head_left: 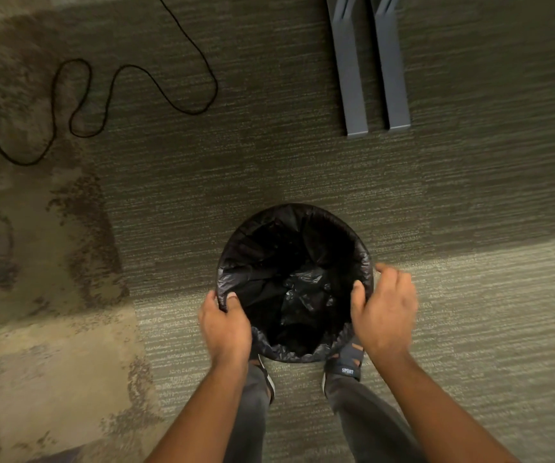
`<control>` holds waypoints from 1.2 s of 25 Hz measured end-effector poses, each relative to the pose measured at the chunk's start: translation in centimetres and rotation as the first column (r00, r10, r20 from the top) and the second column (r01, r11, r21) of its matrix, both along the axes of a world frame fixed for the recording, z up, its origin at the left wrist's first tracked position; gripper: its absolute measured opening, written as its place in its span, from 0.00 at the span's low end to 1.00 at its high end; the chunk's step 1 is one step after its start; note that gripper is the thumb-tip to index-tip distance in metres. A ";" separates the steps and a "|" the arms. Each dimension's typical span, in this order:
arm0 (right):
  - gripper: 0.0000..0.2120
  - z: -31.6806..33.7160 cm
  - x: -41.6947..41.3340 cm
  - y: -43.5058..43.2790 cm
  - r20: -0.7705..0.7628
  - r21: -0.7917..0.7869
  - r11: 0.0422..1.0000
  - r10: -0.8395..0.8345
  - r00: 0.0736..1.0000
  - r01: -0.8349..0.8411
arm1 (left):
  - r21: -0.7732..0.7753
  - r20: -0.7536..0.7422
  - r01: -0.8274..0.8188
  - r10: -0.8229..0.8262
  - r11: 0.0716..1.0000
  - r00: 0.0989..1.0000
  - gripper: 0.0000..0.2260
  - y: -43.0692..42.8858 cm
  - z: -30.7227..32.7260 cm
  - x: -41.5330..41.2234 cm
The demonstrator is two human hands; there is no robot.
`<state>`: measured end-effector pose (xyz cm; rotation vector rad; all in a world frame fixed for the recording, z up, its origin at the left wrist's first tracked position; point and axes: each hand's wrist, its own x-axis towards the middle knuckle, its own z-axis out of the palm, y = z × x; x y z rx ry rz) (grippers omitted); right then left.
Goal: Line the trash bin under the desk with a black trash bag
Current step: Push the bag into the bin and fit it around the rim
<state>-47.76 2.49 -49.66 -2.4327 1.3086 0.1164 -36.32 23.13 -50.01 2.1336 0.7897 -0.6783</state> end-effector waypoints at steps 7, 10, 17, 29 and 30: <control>0.13 -0.2 -2.5 1.1 -0.118 0.463 0.823 -0.312 0.943 0.331 | 0.037 -0.015 -0.038 0.038 0.999 0.999 0.13 -0.3 0.7 -0.2; 0.10 -0.2 -1.9 1.0 -0.108 0.468 0.809 -0.348 0.931 0.356 | 0.031 -0.016 -0.047 0.047 0.998 0.999 0.20 -0.3 0.7 0.3; 0.05 0.2 2.6 -3.3 -0.013 0.438 0.850 -0.319 0.948 0.292 | -0.060 0.018 0.020 -0.019 0.998 1.000 0.10 -1.9 0.6 4.9; 0.12 -0.9 14.5 -11.7 0.037 0.391 0.886 -0.285 0.958 0.249 | -0.273 -0.011 -0.012 0.010 0.962 1.000 0.16 -8.0 0.3 14.8; 0.12 -1.0 14.5 -11.8 0.025 0.404 0.877 -0.294 0.955 0.259 | -0.291 -0.025 -0.017 0.011 0.956 1.000 0.17 -8.1 0.2 14.8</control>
